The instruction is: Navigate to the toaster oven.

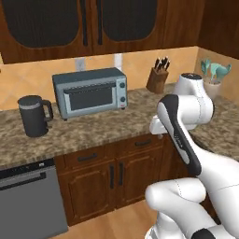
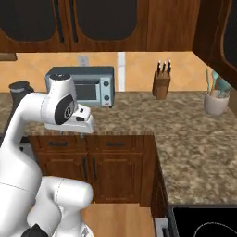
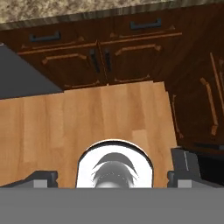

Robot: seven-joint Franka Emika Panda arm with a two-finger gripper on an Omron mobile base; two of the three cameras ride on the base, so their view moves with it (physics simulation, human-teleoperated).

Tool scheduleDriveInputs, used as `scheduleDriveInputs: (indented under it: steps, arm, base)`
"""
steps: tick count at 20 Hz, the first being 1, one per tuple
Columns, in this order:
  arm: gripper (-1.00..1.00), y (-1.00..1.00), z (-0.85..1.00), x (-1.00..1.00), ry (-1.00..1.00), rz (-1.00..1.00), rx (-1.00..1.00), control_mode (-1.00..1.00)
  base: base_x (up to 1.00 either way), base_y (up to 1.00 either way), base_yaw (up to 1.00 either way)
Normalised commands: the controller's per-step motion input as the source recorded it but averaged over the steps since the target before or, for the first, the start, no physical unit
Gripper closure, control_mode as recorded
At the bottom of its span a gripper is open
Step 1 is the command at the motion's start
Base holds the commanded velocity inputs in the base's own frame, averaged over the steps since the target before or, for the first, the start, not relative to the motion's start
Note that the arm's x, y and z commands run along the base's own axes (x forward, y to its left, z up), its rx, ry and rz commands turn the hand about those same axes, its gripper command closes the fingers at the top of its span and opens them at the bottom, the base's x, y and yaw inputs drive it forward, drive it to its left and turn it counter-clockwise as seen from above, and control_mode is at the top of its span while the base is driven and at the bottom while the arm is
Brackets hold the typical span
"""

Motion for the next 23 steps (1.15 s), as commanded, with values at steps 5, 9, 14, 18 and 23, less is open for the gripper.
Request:
scheduleDriveInputs:
  steps: [5, 9, 14, 18, 23]
  arm:
    - [-1.0, 0.0, 0.0, 0.0, 0.0, 0.0, 0.0, 1.0]
    - [-1.0, 0.0, 0.0, 0.0, 0.0, 0.0, 0.0, 1.0]
    - [-1.0, 0.0, 0.0, 0.0, 0.0, 0.0, 0.0, 1.0]
    - [-1.0, 0.0, 0.0, 0.0, 0.0, 0.0, 0.0, 1.0]
    - [-1.0, 0.0, 0.0, 0.0, 0.0, 0.0, 0.0, 1.0]
  base:
    - [1.0, 0.68, 0.0]
    - [0.89, 0.41, 0.01]
    - [0.8, 0.02, 0.06]
    - [0.66, 0.0, 0.12]
    - [0.43, 0.0, 0.15]
